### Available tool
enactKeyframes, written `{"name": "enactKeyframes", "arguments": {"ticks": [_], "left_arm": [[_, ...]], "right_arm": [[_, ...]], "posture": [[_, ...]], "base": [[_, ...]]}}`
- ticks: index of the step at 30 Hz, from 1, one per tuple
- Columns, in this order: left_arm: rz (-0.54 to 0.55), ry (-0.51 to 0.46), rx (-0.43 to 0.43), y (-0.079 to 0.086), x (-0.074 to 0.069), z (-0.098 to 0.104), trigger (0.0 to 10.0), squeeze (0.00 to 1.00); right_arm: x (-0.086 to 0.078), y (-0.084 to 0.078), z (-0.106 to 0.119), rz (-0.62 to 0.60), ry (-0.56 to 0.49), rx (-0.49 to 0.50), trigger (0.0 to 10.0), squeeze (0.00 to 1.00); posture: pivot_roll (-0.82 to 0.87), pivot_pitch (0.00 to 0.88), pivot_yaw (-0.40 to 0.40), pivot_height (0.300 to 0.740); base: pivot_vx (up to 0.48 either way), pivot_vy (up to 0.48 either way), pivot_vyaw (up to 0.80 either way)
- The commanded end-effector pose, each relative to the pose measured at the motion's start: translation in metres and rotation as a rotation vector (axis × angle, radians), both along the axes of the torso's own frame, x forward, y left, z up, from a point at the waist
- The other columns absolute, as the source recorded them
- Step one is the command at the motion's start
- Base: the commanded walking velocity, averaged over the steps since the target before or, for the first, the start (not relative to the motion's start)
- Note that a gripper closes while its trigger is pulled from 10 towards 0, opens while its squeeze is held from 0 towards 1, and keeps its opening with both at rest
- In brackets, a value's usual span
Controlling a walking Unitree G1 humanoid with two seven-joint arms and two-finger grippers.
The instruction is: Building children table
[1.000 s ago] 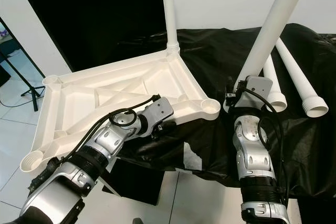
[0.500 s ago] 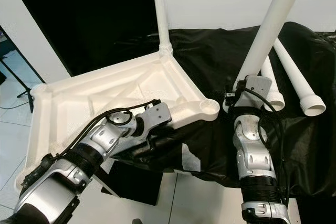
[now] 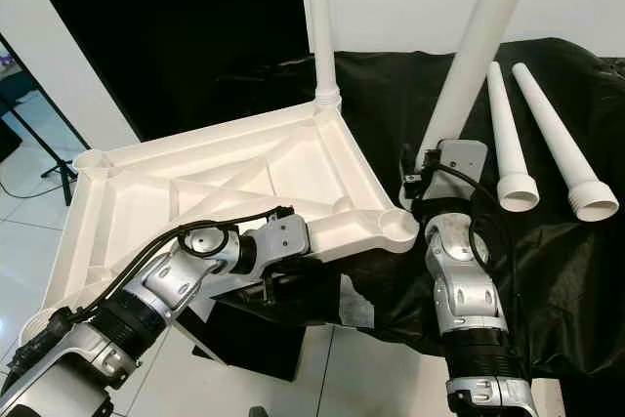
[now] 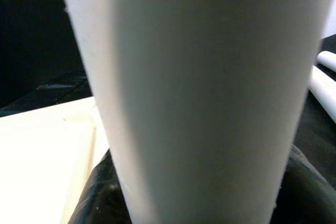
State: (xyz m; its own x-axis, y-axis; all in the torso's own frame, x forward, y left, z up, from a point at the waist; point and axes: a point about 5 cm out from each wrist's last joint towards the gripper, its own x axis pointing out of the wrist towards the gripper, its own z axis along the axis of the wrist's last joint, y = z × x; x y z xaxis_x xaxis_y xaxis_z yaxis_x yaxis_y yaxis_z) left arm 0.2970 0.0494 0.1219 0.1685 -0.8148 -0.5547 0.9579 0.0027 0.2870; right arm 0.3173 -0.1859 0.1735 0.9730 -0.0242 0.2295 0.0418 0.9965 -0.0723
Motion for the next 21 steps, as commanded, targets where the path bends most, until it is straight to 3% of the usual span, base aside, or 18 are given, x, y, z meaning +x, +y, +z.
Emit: {"name": "enactKeyframes", "arguments": {"ticks": [1,6,7,10,11,12,13,21], "left_arm": [[-0.169,-0.002,0.047,-0.007,-0.011,0.001,10.0,0.0],[-0.125,-0.032,0.047,-0.012,-0.006,0.002,10.0,0.0],[-0.122,-0.035,0.038,-0.014,-0.006,0.003,10.0,0.8],[-0.123,-0.036,0.033,-0.014,-0.006,0.004,10.0,0.8],[-0.123,-0.044,0.033,-0.014,-0.006,0.005,10.0,1.0],[-0.123,-0.059,0.032,-0.015,-0.006,0.006,10.0,0.44],[-0.122,-0.063,0.032,-0.015,-0.007,0.006,10.0,0.0],[-0.063,-0.074,-0.028,-0.016,0.0,0.018,10.0,0.0]], "right_arm": [[0.0,0.003,0.0,0.017,0.0,0.009,10.0,0.0],[0.0,0.006,0.0,0.027,0.003,0.011,10.0,0.0],[0.0,0.006,-0.001,0.028,0.004,0.011,10.0,0.0],[-0.001,0.007,-0.001,0.028,0.006,0.01,10.0,0.0],[-0.001,0.007,-0.001,0.029,0.007,0.011,10.0,0.0],[-0.001,0.007,-0.001,0.03,0.007,0.011,10.0,0.0],[-0.002,0.008,-0.001,0.031,0.007,0.012,10.0,0.0],[-0.001,0.01,-0.001,0.038,0.006,0.013,10.0,0.0]], "posture": [[-0.03,0.0,0.107,0.74],[-0.03,0.0,0.111,0.74],[-0.03,0.0,0.112,0.74],[-0.03,0.0,0.112,0.74],[-0.04,0.0,0.114,0.74],[-0.03,0.0,0.113,0.74],[-0.03,0.0,0.114,0.74],[-0.03,0.0,0.116,0.74]], "base": [[0.0,0.0,0.0],[0.0,0.0,0.0],[0.0,0.0,0.0],[0.0,0.0,0.0],[0.0,0.0,0.0],[0.0,0.0,0.0],[0.0,0.0,0.0],[0.0,0.0,0.0]]}}
